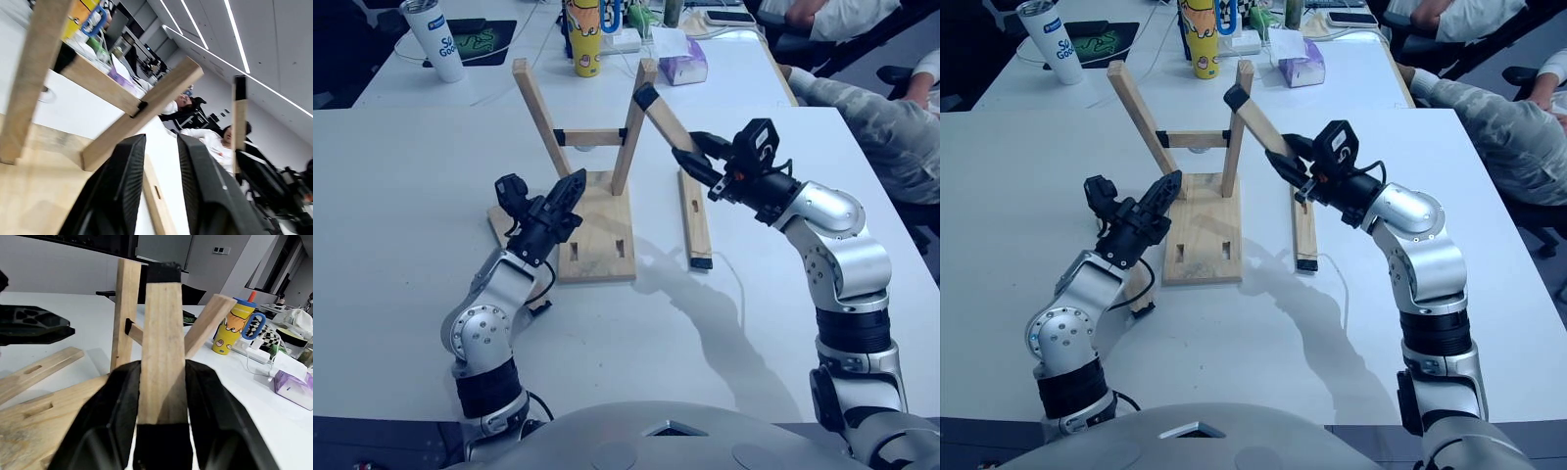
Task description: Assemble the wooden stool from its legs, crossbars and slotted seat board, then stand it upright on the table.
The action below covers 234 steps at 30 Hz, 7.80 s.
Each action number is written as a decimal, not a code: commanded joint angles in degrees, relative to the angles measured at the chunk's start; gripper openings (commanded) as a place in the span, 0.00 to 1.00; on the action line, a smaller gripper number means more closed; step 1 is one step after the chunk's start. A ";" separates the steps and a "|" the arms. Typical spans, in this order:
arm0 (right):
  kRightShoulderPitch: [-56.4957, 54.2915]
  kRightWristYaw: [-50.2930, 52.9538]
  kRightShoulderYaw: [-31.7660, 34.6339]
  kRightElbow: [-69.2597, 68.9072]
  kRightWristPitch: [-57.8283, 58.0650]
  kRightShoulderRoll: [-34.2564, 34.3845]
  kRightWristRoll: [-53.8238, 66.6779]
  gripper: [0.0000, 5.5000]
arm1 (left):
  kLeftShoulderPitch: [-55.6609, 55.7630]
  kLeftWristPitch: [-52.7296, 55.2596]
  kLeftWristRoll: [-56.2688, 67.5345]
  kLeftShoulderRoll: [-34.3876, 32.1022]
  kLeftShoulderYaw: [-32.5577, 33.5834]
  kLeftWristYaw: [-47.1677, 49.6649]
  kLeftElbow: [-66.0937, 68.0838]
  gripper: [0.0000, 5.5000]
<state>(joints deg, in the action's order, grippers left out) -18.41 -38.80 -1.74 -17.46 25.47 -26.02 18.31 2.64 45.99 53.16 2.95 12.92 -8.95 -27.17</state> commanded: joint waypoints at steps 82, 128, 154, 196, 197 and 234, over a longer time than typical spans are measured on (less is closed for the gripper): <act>5.22 9.35 0.06 -2.13 3.78 5.42 2.77 0.42 | -11.28 -21.12 -11.01 -11.16 8.47 20.47 -14.84 0.07; 18.77 34.90 4.05 14.51 -20.73 15.13 -18.85 0.00 | -16.13 -24.30 -25.09 0.22 3.68 22.43 -5.93 0.07; 17.14 33.76 4.04 15.94 -20.80 15.07 -19.52 0.00 | -13.70 -32.29 -36.28 -12.20 2.91 9.49 13.75 0.07; 16.25 34.54 4.07 18.34 -24.66 15.44 -20.61 0.00 | -11.56 -43.62 -43.10 -15.68 -0.45 2.36 10.21 0.48; 16.26 34.51 4.04 18.19 -24.32 15.46 -20.57 0.00 | -11.01 -43.50 -43.15 -15.81 -0.42 2.45 9.45 0.48; 14.22 34.05 4.62 20.27 -24.00 15.86 -19.63 0.00 | 3.05 -24.87 -34.43 -18.19 2.75 2.41 12.63 0.00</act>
<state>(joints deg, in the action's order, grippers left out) -4.05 -4.55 2.52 2.89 1.33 -10.19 -1.71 6.88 20.78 19.08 -16.17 15.35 -6.98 -15.16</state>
